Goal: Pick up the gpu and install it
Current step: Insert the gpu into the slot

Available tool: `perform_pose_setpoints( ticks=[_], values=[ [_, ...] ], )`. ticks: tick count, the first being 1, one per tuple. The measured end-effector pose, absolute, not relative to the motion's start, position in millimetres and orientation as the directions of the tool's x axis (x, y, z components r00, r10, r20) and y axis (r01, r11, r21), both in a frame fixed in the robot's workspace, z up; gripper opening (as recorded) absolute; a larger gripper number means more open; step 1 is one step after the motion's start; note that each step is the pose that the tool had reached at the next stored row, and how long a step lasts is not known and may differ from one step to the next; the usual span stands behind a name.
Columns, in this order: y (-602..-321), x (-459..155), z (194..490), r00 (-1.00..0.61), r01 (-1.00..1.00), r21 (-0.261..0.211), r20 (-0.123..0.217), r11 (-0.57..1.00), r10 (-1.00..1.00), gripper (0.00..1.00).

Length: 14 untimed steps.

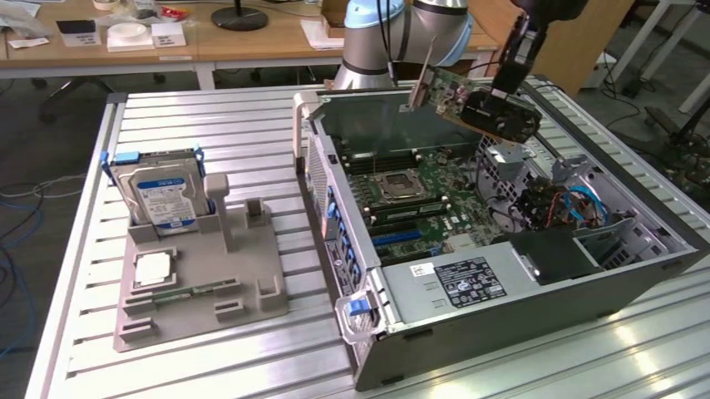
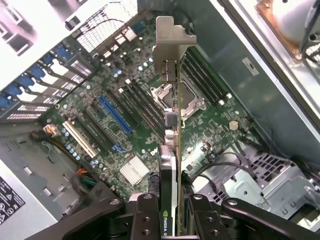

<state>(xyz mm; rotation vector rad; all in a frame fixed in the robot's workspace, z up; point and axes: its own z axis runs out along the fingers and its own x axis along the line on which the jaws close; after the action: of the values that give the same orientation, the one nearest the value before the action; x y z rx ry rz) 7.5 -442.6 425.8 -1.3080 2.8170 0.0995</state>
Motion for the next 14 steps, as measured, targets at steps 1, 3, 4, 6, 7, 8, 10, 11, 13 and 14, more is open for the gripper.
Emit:
perform_pose_setpoints(
  ticks=[1, 3, 4, 6, 7, 8, 10, 11, 13, 14],
  values=[
    [-442.6, 7.5, 425.7, -0.637, -0.771, 0.044, -0.058, 0.635, -0.769, 0.27],
    [-442.5, 7.5, 425.5, -0.619, -0.786, 0.044, -0.058, 0.617, -0.784, 0.27],
    [-442.5, 7.5, 425.5, -0.609, -0.793, 0.044, -0.058, 0.608, -0.791, 0.27],
    [-442.4, 7.5, 425.4, -0.588, -0.809, 0.044, -0.058, 0.587, -0.806, 0.27],
    [-442.4, 7.5, 425.3, -0.578, -0.816, 0.044, -0.058, 0.577, -0.814, 0.27],
    [-442.4, 7.5, 425.2, -0.568, -0.823, 0.044, -0.058, 0.567, -0.821, 0.27],
    [-442.3, 7.5, 425.1, -0.548, -0.836, 0.044, -0.058, 0.546, -0.834, 0.27],
    [-442.3, 7.5, 425.1, -0.538, -0.843, 0.044, -0.058, 0.536, -0.841, 0.27],
    [-442.1, 7.5, 424.9, -0.518, -0.856, 0.044, -0.058, 0.516, -0.854, 0.27],
    [-442.1, 7.5, 424.9, -0.508, -0.861, 0.044, -0.058, 0.506, -0.859, 0.27]
  ],
)
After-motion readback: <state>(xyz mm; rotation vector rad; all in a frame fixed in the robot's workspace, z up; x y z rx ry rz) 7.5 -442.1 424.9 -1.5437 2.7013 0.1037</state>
